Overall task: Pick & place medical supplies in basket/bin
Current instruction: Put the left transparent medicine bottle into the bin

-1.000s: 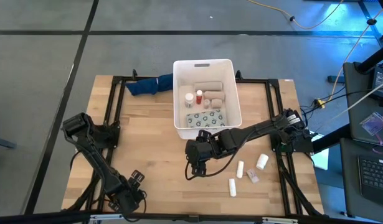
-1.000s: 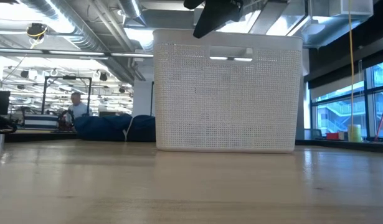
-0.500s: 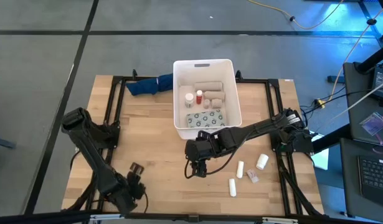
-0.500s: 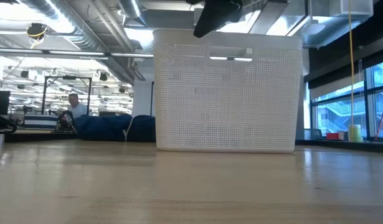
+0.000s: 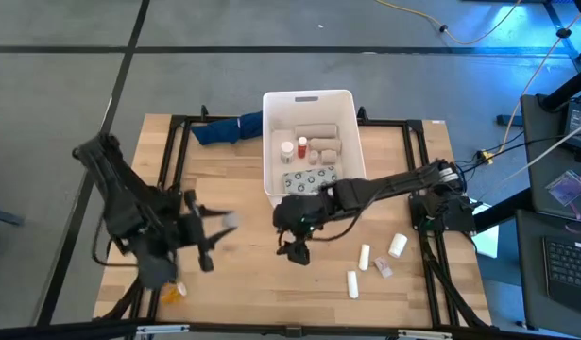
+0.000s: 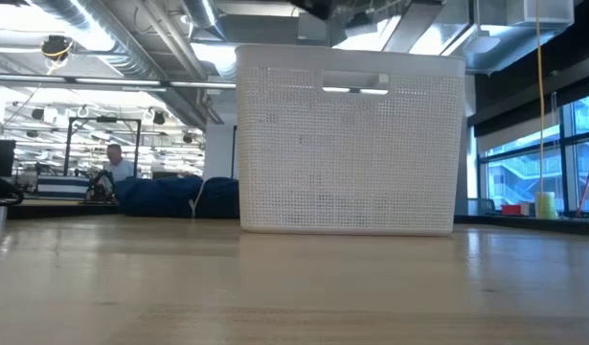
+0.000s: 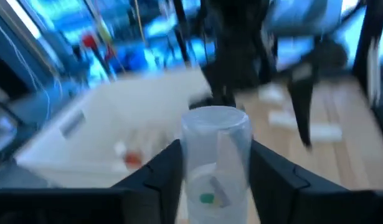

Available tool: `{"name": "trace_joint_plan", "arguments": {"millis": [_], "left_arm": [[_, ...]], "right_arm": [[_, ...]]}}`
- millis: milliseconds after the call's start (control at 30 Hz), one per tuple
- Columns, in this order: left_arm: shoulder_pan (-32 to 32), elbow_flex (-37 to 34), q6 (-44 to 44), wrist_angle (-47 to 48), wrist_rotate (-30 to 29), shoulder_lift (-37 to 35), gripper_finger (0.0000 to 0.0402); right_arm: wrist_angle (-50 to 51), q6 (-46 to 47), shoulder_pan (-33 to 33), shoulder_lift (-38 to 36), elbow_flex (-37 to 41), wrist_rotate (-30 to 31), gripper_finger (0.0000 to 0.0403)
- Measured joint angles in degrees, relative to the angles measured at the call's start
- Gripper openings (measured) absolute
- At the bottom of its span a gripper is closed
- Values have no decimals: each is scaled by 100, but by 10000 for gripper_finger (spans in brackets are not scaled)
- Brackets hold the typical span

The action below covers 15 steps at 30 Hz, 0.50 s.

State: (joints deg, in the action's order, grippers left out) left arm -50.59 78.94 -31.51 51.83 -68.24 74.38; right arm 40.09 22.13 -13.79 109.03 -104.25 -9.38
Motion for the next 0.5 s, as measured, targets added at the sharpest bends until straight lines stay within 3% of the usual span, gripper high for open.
{"name": "trace_joint_plan", "arguments": {"millis": [100, 200, 300, 500], "left_arm": [[16, 0, 1357, -1155, -273, -315, 147], [95, 0, 2870, -2430, 39, -463, 145], [251, 0, 4433, -3687, 772, -463, 145], [647, -1, 7006, -6015, 2893, -370, 145]], "right_arm": [[-463, -9, 116, -226, -1, -245, 296], [-1248, -21, 220, -455, 0, -426, 296], [-2265, 26, 321, -611, -4, -878, 296], [-4298, 701, 438, -668, -7, -2103, 296]]}}
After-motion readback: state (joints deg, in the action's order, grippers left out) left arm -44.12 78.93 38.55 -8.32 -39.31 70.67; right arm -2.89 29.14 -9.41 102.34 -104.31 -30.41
